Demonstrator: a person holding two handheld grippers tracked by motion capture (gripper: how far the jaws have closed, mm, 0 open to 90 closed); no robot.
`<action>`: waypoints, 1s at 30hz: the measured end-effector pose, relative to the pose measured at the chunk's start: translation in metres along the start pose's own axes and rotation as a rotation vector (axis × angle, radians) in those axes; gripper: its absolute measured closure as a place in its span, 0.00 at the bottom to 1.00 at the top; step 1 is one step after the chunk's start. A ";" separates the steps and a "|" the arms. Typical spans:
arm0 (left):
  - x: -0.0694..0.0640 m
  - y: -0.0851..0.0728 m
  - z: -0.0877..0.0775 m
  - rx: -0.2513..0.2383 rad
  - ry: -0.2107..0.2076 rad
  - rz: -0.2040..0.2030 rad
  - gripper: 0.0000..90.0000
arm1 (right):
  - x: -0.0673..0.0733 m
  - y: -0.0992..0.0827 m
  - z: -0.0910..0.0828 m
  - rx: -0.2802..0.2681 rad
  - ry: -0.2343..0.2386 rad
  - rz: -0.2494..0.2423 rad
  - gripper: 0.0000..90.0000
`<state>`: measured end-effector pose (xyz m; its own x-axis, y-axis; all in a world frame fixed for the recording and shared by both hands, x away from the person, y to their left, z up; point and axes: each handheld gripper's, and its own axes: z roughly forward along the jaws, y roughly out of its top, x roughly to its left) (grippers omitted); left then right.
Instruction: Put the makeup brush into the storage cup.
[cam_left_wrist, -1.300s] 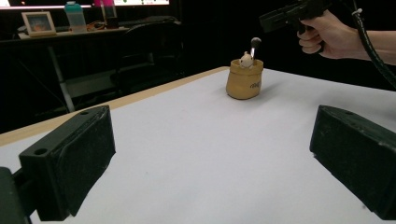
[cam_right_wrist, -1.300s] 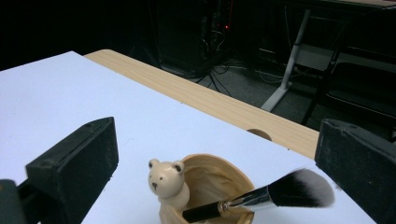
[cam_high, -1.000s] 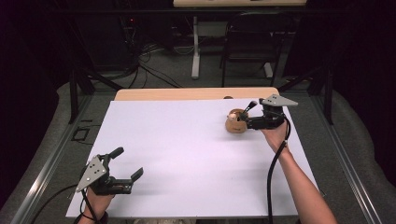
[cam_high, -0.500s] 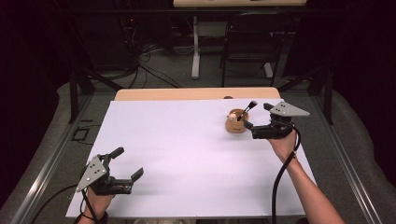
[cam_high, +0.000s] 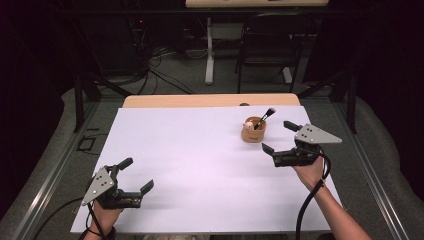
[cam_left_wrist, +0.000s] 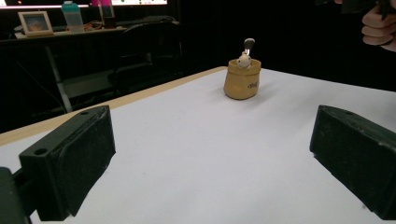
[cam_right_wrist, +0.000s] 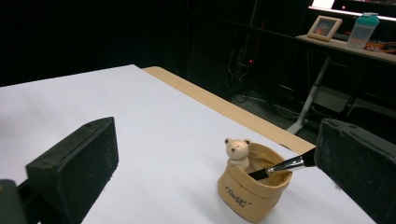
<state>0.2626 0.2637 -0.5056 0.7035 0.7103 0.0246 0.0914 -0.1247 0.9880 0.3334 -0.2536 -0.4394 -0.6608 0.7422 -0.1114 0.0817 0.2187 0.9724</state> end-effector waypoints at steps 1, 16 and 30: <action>0.000 0.000 0.000 0.000 0.000 0.000 0.00 | 0.002 -0.001 -0.002 0.003 0.002 -0.002 0.00; 0.000 0.000 0.000 -0.003 0.001 0.000 0.00 | 0.022 -0.026 -0.029 -0.012 0.025 -0.001 0.00; 0.000 0.000 0.000 -0.004 0.002 0.000 0.00 | 0.034 -0.051 -0.056 -0.032 0.021 0.007 0.00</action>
<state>0.2625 0.2639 -0.5052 0.7022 0.7116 0.0252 0.0885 -0.1223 0.9885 0.2654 -0.2749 -0.4810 -0.6760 0.7300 -0.1007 0.0624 0.1929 0.9792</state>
